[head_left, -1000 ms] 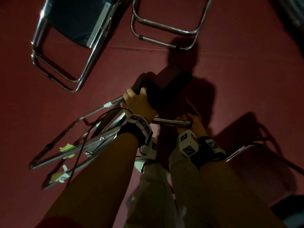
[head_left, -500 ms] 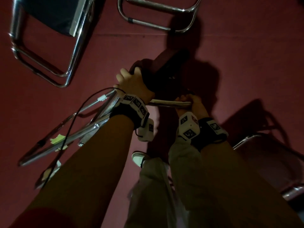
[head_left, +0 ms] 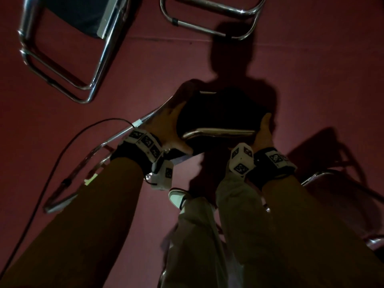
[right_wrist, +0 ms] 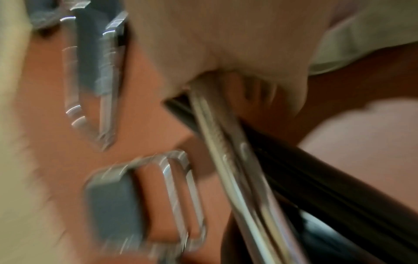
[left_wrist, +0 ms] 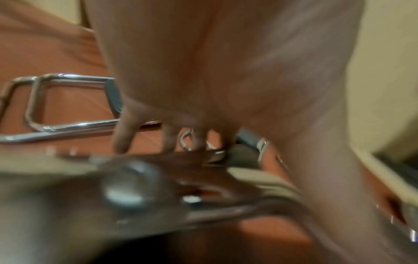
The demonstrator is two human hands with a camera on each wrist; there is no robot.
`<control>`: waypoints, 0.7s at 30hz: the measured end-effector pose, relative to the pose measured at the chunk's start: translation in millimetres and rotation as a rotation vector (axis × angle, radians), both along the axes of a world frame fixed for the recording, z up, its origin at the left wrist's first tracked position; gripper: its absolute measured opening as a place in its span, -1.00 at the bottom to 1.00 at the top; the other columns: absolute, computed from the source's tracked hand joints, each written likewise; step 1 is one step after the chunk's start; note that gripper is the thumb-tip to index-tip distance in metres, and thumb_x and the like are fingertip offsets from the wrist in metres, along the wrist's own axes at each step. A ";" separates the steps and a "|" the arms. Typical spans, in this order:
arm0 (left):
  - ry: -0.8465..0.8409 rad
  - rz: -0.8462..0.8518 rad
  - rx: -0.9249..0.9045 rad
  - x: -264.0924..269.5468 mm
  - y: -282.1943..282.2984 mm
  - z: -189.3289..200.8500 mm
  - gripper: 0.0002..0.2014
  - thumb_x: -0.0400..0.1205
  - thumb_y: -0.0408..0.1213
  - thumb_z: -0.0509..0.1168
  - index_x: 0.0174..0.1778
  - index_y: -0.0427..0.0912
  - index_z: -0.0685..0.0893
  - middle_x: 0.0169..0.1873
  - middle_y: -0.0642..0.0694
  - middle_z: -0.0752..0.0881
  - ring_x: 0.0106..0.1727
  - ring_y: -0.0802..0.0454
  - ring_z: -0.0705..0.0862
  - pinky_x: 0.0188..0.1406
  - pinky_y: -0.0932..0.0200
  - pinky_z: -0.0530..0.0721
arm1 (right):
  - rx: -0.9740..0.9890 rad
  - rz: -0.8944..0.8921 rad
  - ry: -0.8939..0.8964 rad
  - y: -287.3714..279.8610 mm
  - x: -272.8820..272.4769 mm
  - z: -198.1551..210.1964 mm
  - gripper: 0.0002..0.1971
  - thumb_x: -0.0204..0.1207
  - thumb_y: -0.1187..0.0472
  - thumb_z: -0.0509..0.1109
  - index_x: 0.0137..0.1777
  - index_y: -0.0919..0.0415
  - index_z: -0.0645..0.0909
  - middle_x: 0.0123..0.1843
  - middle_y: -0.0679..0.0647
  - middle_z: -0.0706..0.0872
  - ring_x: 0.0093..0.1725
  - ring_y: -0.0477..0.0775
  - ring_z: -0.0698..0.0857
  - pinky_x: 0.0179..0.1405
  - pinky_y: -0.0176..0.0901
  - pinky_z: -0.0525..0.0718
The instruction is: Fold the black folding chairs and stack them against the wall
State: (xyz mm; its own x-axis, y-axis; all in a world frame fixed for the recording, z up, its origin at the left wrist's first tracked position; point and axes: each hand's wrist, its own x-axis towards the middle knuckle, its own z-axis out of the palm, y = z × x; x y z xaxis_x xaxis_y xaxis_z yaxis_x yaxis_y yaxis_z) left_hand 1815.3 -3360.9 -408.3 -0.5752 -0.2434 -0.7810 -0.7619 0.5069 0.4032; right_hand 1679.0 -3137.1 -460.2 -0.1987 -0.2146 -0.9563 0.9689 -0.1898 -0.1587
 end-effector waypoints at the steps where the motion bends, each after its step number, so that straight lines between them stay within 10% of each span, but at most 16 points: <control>1: -0.039 -0.034 -0.036 12.8 7.6 -6.5 0.47 -0.08 0.26 0.67 0.72 0.31 -0.05 0.64 0.03 0.33 0.59 -0.14 0.42 0.44 -0.24 0.57 | -0.030 0.032 -0.002 5.9 2.9 -1.4 -0.27 0.55 -0.40 0.20 0.52 0.11 0.52 0.33 0.24 0.70 0.30 0.30 0.69 0.18 0.31 0.72; 5: -0.048 0.042 -0.095 40.4 38.5 -27.3 0.29 0.09 0.21 0.47 0.74 0.17 -0.06 0.73 -0.09 0.15 0.71 -0.23 0.21 0.54 -0.44 0.36 | 0.006 0.148 -0.045 21.2 5.4 -7.2 -0.41 0.56 -0.18 0.37 0.47 0.18 0.56 0.29 0.28 0.72 0.19 0.28 0.72 -0.16 0.20 0.82; 11: -0.065 0.089 -0.062 49.1 59.2 -32.2 0.17 0.24 0.38 0.43 0.76 0.18 0.05 0.75 -0.06 0.11 0.74 -0.23 0.12 0.55 -0.58 0.23 | -0.012 0.193 -0.005 30.8 4.6 -17.7 0.08 -0.08 -0.03 0.83 0.50 0.26 0.53 0.38 0.35 0.67 0.35 0.42 0.65 0.25 0.38 0.66; 15: -0.104 0.079 -0.113 51.9 81.7 -40.4 0.05 0.51 0.07 0.54 0.75 0.23 -0.07 0.77 0.02 -0.05 0.76 -0.19 -0.04 0.53 -0.68 0.08 | 0.005 0.215 0.032 41.5 5.9 -28.7 0.05 -0.08 -0.06 0.83 0.47 0.26 0.56 0.38 0.32 0.67 0.38 0.41 0.63 0.40 0.39 0.55; 21: 0.002 0.212 -0.186 43.5 95.2 -60.0 0.00 0.55 0.18 0.45 0.75 0.28 -0.10 0.77 0.04 -0.11 0.77 -0.17 -0.09 0.56 -0.62 -0.03 | 0.024 0.234 0.124 23.6 -17.9 -48.9 -0.18 0.27 -0.04 0.67 0.51 0.25 0.53 0.43 0.29 0.64 0.45 0.36 0.58 0.41 0.34 0.57</control>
